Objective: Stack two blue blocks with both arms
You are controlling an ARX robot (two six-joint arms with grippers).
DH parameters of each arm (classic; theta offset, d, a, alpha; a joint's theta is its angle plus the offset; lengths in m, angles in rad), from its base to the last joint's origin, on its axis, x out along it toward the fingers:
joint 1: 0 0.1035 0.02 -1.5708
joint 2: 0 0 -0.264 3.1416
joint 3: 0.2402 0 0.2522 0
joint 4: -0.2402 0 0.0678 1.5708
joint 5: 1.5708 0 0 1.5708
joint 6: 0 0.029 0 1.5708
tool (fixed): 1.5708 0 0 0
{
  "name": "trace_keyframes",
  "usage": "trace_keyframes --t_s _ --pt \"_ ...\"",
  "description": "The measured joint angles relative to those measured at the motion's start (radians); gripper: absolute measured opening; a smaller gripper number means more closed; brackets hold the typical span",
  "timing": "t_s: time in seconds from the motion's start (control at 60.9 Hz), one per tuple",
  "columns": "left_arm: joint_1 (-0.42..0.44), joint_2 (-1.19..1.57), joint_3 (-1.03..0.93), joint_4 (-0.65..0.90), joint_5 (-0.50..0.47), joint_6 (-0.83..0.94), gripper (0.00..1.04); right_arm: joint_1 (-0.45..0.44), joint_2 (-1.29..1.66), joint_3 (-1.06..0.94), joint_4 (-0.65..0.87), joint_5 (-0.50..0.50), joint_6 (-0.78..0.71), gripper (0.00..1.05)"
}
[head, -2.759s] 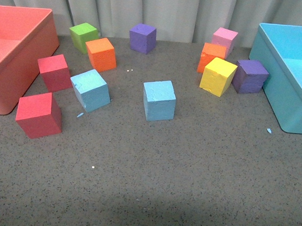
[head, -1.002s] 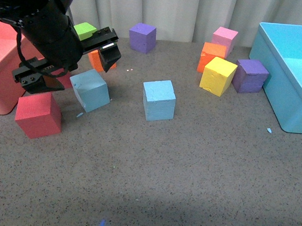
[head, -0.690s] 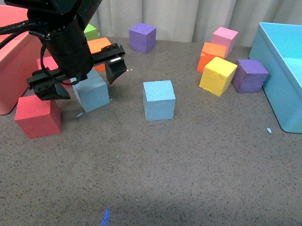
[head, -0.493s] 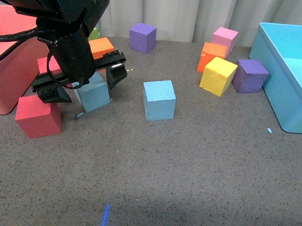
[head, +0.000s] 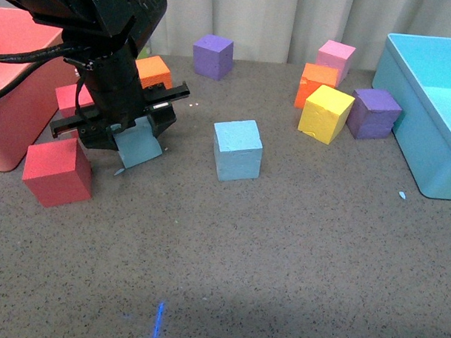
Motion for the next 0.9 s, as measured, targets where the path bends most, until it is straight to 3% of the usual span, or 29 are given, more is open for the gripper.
trace_keyframes --t_s 0.591,0.903 --pt "-0.223 -0.089 0.157 -0.104 -0.016 0.000 0.47 0.000 0.000 0.000 0.000 0.000 0.000 0.95" --pt "-0.252 -0.051 0.183 -0.129 -0.017 0.035 0.47 0.000 0.000 0.000 0.000 0.000 0.000 0.95"
